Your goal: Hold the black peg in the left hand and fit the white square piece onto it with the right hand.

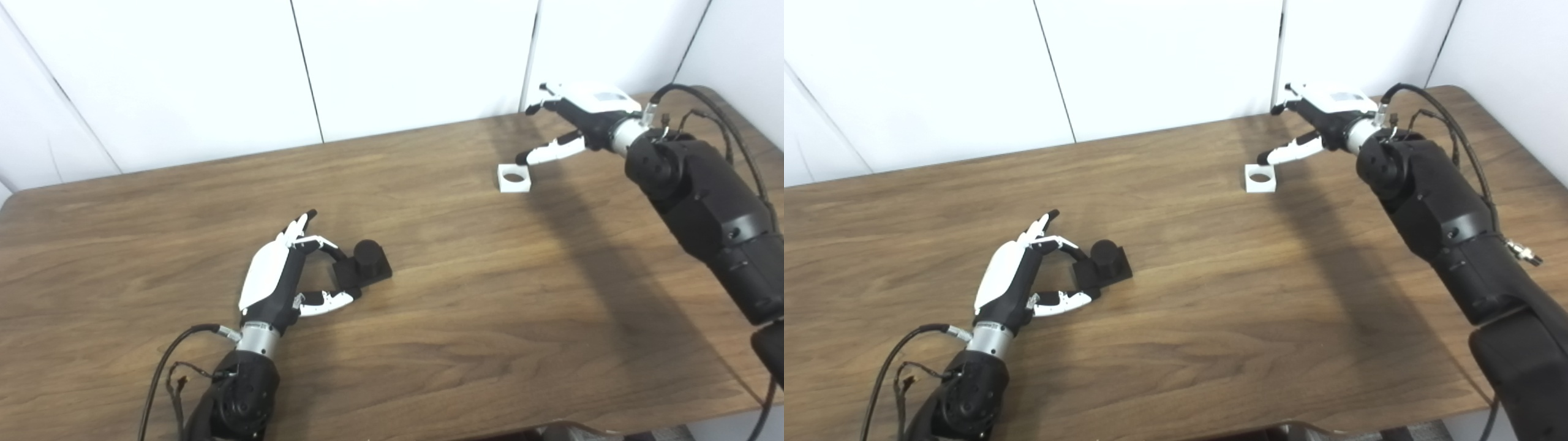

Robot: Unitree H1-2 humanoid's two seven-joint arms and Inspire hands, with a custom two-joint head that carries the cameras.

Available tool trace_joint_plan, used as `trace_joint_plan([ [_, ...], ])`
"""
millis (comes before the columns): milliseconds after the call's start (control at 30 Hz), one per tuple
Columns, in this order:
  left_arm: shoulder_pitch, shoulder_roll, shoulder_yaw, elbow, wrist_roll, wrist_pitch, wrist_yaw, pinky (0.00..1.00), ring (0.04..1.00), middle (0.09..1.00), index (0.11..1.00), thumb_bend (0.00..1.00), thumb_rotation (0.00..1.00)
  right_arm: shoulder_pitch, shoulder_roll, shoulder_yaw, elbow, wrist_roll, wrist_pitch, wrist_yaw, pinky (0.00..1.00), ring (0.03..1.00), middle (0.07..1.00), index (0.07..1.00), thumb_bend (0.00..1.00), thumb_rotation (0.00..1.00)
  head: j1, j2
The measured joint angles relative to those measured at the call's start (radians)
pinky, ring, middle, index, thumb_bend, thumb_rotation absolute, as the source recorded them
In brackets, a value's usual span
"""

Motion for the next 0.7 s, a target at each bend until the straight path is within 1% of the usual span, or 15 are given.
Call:
trace_joint_plan([
  [100, 0.0, 0.0, 0.002, 0.0, 0.003, 0.0, 0.0, 1.0, 1.0, 0.994, 0.492, 0.52, 0.09, -0.004, 0.0, 0.019, 0.022, 0.0, -0.002, 0.015, 0.98, 1.0, 1.0, 0.885, 1.0, 0.82, 0.005, 0.002],
  [233, 0.0, -0.001, 0.003, 0.0, 0.008, 0.002, 0.0, 1.0, 1.0, 0.999, 0.493, 0.52, 0.09, -0.008, 0.0, 0.035, 0.042, 0.002, -0.003, 0.024, 1.0, 1.0, 1.0, 0.891, 1.0, 0.79, 0.014, 0.005],
  [333, 0.0, -0.003, 0.004, 0.0, 0.01, 0.003, 0.0, 1.0, 1.0, 0.999, 0.492, 0.52, 0.09, -0.008, 0.0, 0.042, 0.042, 0.005, -0.004, 0.036, 1.0, 1.0, 1.0, 0.892, 1.0, 0.79, 0.015, 0.006],
  [500, 0.003, -0.009, 0.007, 0.0, 0.015, 0.005, 0.0, 1.0, 1.0, 1.0, 0.492, 0.52, 0.09, -0.009, 0.0, 0.054, 0.05, 0.013, -0.006, 0.06, 1.0, 1.0, 1.0, 0.894, 1.0, 0.76, 0.021, 0.009],
  [633, 0.003, -0.01, 0.009, 0.0, 0.019, 0.006, 0.0, 1.0, 1.0, 1.0, 0.492, 0.52, 0.09, -0.009, 0.0, 0.067, 0.057, 0.019, -0.01, 0.076, 1.0, 1.0, 1.0, 0.899, 1.0, 0.76, 0.028, 0.014],
  [700, 0.004, -0.012, 0.012, -0.001, 0.02, 0.008, 0.0, 1.0, 1.0, 1.0, 0.492, 0.52, 0.09, -0.009, 0.001, 0.073, 0.061, 0.022, -0.013, 0.081, 1.0, 1.0, 1.0, 0.9, 1.0, 0.74, 0.034, 0.015],
])
